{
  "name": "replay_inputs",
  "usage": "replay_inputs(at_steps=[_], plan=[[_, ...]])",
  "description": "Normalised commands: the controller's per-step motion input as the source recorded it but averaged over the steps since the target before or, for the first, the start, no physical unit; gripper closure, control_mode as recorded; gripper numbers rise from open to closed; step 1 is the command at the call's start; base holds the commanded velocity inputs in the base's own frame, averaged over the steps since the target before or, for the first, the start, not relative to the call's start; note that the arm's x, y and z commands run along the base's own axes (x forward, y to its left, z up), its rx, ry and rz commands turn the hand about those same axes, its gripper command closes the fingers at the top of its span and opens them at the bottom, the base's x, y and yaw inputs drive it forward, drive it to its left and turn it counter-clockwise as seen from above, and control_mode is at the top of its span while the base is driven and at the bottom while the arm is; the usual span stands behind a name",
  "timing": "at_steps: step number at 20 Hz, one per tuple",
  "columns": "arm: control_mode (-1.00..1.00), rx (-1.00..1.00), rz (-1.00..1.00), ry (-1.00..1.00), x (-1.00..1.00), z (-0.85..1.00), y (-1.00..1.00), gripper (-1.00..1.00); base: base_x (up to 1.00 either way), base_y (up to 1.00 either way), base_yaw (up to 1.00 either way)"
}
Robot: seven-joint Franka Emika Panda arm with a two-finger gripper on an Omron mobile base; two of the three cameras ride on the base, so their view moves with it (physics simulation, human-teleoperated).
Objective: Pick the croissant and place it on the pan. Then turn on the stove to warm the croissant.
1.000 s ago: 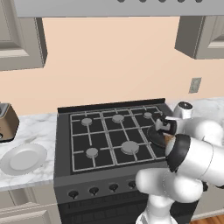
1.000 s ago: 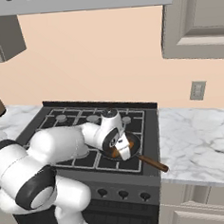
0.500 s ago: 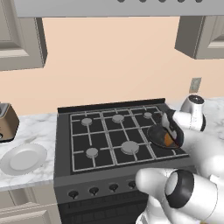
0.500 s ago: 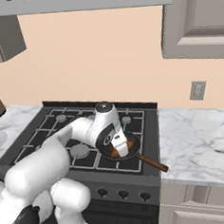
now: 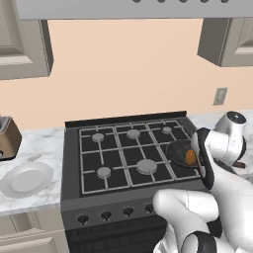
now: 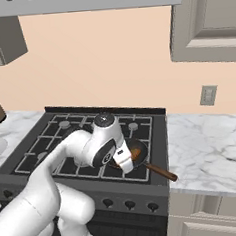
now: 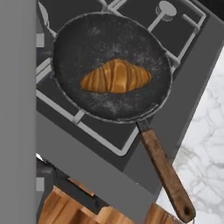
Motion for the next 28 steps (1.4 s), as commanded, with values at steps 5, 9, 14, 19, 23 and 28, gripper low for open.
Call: replay_inputs(at_steps=[5, 9, 14, 19, 23, 28], plan=[[-1.00, 0.00, 0.19, -0.06, -0.50, 0.21, 0.00, -1.00, 0.00, 0.00, 0.00], [-1.00, 0.00, 0.23, -0.08, -0.58, 0.22, -0.06, -1.00, 0.00, 0.00, 0.00], [-1.00, 0.00, 0.25, -0.10, -0.64, 0.19, -0.16, -1.00, 0.00, 0.00, 0.00], [-1.00, 0.00, 0.25, -0.12, -0.63, 0.23, -0.10, -1.00, 0.00, 0.00, 0.00], [-1.00, 0.00, 0.23, -0.13, -0.52, 0.24, -0.06, -1.00, 0.00, 0.00, 0.00], [-1.00, 0.00, 0.20, -0.19, -0.29, 0.05, 0.00, -1.00, 0.00, 0.00, 0.00]])
